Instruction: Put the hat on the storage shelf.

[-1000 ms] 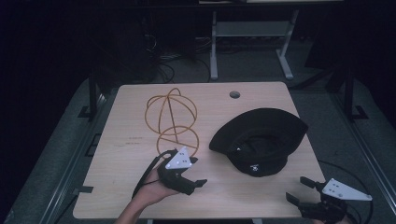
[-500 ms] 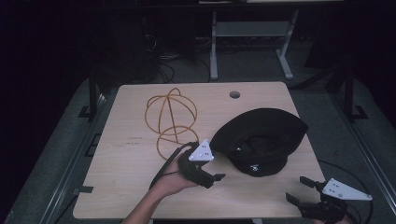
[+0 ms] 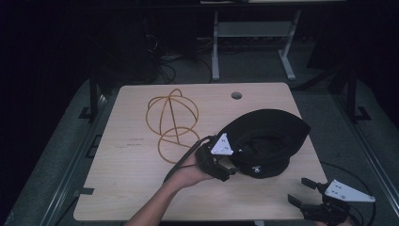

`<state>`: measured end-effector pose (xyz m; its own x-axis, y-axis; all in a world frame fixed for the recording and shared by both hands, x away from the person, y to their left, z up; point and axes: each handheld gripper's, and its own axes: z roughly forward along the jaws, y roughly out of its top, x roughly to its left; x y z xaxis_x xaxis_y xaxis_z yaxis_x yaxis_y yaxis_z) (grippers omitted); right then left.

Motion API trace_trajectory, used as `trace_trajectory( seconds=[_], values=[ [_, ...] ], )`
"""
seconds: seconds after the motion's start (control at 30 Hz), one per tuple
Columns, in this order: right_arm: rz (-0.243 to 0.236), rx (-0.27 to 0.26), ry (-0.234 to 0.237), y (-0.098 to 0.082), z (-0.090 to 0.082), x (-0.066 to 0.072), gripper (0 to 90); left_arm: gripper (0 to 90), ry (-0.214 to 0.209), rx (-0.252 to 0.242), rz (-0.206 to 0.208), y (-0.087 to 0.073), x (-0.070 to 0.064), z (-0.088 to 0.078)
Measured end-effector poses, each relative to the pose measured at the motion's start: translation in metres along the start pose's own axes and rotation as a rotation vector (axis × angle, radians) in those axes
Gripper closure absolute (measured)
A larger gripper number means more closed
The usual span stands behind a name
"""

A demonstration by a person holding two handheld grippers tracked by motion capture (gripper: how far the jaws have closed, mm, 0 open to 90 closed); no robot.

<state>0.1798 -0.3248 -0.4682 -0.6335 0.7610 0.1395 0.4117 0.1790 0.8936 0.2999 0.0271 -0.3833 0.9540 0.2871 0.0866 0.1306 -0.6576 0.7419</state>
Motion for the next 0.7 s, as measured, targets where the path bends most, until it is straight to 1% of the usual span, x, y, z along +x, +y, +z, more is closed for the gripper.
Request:
trace_trajectory(
  seconds=[0.03,0.07,0.1,0.13,0.17,0.3,0.33,0.37,0.57,0.67,0.7],
  values=[
    [0.001,0.001,-0.001,0.000,0.000,0.000,14.7,30.1,0.000,0.006,0.002,0.001,0.001,0.002],
    [0.001,0.001,-0.001,0.000,0.000,0.000,14.7,30.1,0.000,0.009,-0.001,0.001,0.002,0.005],
    [0.002,-0.005,-0.001,0.000,-0.001,0.000,14.7,34.1,0.002,0.013,-0.003,0.001,0.003,0.007],
    [0.002,-0.005,-0.001,0.000,-0.001,0.000,14.7,34.1,0.000,0.017,-0.004,0.001,0.003,0.009],
    [0.005,-0.005,0.000,0.000,-0.001,-0.001,14.7,36.0,-0.001,0.021,-0.002,0.001,0.004,0.011],
    [0.008,-0.005,-0.001,0.000,-0.001,-0.002,14.7,45.1,0.001,0.034,-0.004,0.001,0.006,0.015],
    [0.006,-0.009,-0.001,0.000,-0.001,-0.003,14.7,47.5,0.001,0.029,-0.011,0.001,0.006,0.015],
    [0.010,-0.011,-0.001,0.000,-0.001,-0.003,14.7,52.1,0.006,0.030,-0.007,0.002,0.005,0.016],
    [0.008,-0.011,-0.002,0.001,-0.001,-0.003,14.7,60.3,0.006,0.040,0.006,0.002,0.005,0.017],
    [0.013,-0.012,-0.002,0.000,-0.001,-0.004,14.4,66.4,-0.004,0.045,0.026,0.002,0.003,0.018],
    [0.016,-0.012,-0.001,0.000,0.000,-0.005,14.4,67.3,-0.001,0.040,0.024,0.002,0.002,0.018]
  ],
)
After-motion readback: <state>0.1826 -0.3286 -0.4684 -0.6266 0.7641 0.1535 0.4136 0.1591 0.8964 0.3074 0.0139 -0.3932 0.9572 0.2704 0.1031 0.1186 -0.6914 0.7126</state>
